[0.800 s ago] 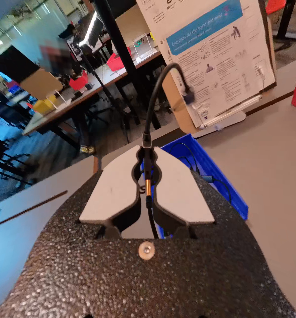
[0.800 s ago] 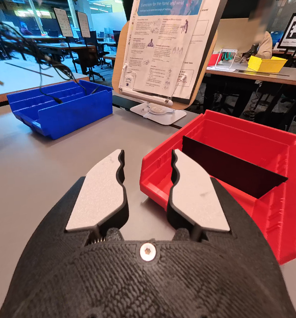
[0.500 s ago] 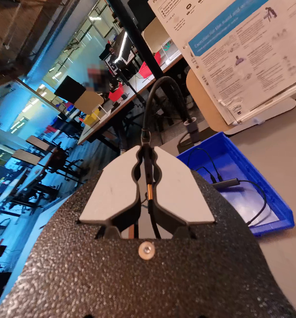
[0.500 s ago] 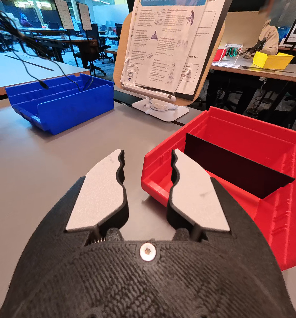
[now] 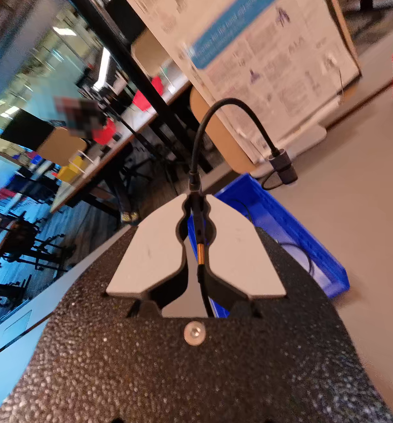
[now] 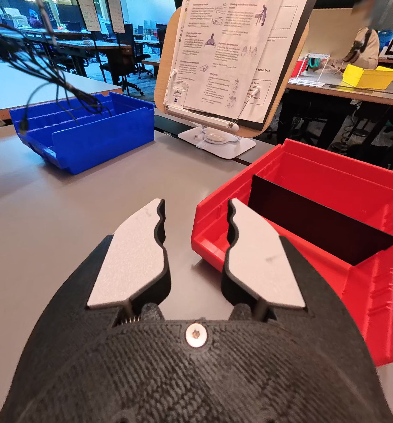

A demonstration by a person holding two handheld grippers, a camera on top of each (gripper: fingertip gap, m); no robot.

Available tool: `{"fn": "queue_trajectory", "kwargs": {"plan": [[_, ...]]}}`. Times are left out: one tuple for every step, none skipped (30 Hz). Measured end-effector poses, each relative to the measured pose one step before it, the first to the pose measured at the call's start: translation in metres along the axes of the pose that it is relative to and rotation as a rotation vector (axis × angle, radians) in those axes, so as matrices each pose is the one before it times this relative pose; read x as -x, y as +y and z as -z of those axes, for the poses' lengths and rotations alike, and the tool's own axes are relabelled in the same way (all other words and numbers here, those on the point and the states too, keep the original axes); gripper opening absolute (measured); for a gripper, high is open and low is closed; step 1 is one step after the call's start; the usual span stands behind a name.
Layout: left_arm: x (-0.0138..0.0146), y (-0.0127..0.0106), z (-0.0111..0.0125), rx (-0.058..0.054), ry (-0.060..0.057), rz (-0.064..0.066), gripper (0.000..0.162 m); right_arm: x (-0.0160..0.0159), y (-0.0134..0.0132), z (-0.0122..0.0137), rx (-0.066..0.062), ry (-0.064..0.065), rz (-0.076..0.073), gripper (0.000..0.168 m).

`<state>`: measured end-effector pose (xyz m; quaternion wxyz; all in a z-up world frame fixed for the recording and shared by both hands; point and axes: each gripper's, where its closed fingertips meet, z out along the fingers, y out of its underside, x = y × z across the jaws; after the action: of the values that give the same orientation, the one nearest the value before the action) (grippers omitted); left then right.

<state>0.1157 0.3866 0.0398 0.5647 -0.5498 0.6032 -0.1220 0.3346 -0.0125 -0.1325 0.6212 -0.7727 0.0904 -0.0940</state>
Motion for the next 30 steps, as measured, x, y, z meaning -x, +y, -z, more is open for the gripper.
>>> {"fn": "queue_trajectory", "kwargs": {"plan": [[0.00737,-0.00969,0.00537,-0.0504,-0.0348,0.0189,0.009,-0.00146,0.00003,0.00063,-0.0002,0.0056,0.0006,0.052],[0.00939,-0.01245,0.00682,-0.0577,-0.0433,0.0196,0.01,-0.0015,0.00019,0.00049,-0.0006,0.0038,-0.0041,0.052],[0.01154,-0.01478,0.0079,-0.0617,-0.0557,0.0155,0.009,-0.00084,-0.00015,0.00012,-0.0028,0.0009,-0.0088,0.052],[0.01169,-0.01638,0.00868,-0.0646,-0.0572,0.009,0.009,-0.00013,-0.00047,-0.0005,-0.006,-0.0009,-0.0124,0.052],[0.00706,-0.01629,0.0076,-0.0601,-0.0305,0.0048,0.009,0.00163,-0.00071,-0.00124,-0.0074,-0.0066,-0.0126,0.052],[-0.0012,-0.01286,0.00465,-0.0388,0.0187,-0.0098,0.008,0.00457,-0.00021,-0.00236,-0.0038,-0.0183,-0.0069,0.051],[-0.00564,-0.00607,0.00172,0.004,0.0429,-0.0335,0.009,0.00648,0.00066,-0.00347,0.0023,-0.0231,0.0,0.051],[-0.00192,-0.00134,0.00095,0.0274,0.0135,-0.0392,0.009,0.00774,0.00133,-0.00469,0.0081,-0.0223,0.0048,0.053],[0.00096,-0.002,0.00213,0.0042,-0.0079,-0.0253,0.009,0.00974,0.00132,-0.00585,0.0101,-0.0267,0.0109,0.054],[-0.00135,-0.00326,0.00301,-0.0218,0.0128,-0.0031,0.009,0.01256,0.00114,-0.00708,0.0086,-0.0363,0.0171,0.055],[-0.00398,-0.00222,0.00305,-0.0209,0.0335,0.0188,0.009,0.0144,0.00118,-0.00829,0.0081,-0.0409,0.0183,0.057],[-0.00361,0.00023,0.00269,-0.0083,0.0273,0.0241,0.009,0.01592,0.00171,-0.0093,0.0128,-0.0454,0.0165,0.058],[-0.0021,0.00177,0.00209,-0.004,0.0117,0.0118,0.009,0.01633,0.00244,-0.00989,0.0188,-0.047,0.0182,0.06],[-0.00189,0.00171,0.0018,-0.0056,0.0098,0.0003,0.009,0.01506,0.0027,-0.00989,0.0219,-0.0398,0.0222,0.06],[-0.00134,0.00166,0.00173,-0.0028,0.0075,-0.0015,0.009,0.01318,0.00242,-0.00944,0.0218,-0.03,0.0274,0.06],[0.0009,0.00123,0.00224,0.0044,-0.0048,-0.0011,0.009,0.01174,0.00275,-0.00816,0.0242,-0.027,0.0332,0.06],[0.00283,-0.00059,0.00323,0.0037,-0.0121,-0.0034,0.01,0.00974,0.00411,-0.00624,0.0325,-0.0227,0.0394,0.061],[0.00426,-0.00414,0.00419,-0.0093,-0.0137,-0.0067,0.009,0.00549,0.00403,-0.00423,0.0329,-0.0027,0.0387,0.061],[0.00692,-0.0071,0.00492,-0.0203,-0.024,-0.0093,0.009,0.00099,0.00232,-0.00222,0.0187,0.0163,0.0324,0.061],[0.0103,-0.00886,0.0051,-0.0241,-0.0391,-0.0078,0.009,-0.00164,0.00058,-0.00056,0.0029,0.0203,0.0234,0.06],[0.01181,-0.011,0.00502,-0.0307,-0.043,0.0017,0.009,-0.00345,-0.00054,0.00063,-0.0076,0.0187,0.004,0.059],[0.01078,-0.01284,0.00444,-0.039,-0.0315,0.01,0.009,-0.00393,-0.00067,0.00143,-0.0124,0.0101,-0.0208,0.058],[0.00827,-0.01371,0.00311,-0.0392,-0.015,0.0039,0.009,-0.00343,-0.00038,0.00202,-0.012,-0.0025,-0.0385,0.058],[0.00581,-0.01218,0.00109,-0.0247,-0.002,-0.011,0.009,-0.00305,0.00035,0.00229,-0.0094,-0.0083,-0.0445,0.057],[0.00466,-0.00913,-0.00084,-0.0031,0.0003,-0.0183,0.009,-0.00339,0.00133,0.00217,-0.0039,-0.0059,-0.041,0.056],[0.00362,-0.00698,-0.00252,0.0056,-0.0003,-0.0172,0.009,-0.00389,0.00193,0.00208,0.0004,0.0008,-0.0327,0.055],[0.0013,-0.00559,-0.00347,0.0056,0.0094,-0.017,0.009,-0.00429,0.00139,0.00177,-0.0015,0.0073,-0.0217,0.055],[0.00014,-0.00391,-0.00363,0.0079,0.0117,-0.0126,0.009,-0.00403,0.00049,0.00137,-0.0053,0.0106,-0.0127,0.054],[-0.00024,-0.00295,-0.00309,0.0048,0.0055,0.0024,0.009,-0.00257,0.00021,0.00087,-0.0057,0.0076,-0.009,0.054],[-0.00336,-0.00204,-0.00286,0.0012,0.0184,0.0107,0.009,-0.00078,-0.00008,0.00026,-0.0039,0.0009,-0.0085,0.054]]}}
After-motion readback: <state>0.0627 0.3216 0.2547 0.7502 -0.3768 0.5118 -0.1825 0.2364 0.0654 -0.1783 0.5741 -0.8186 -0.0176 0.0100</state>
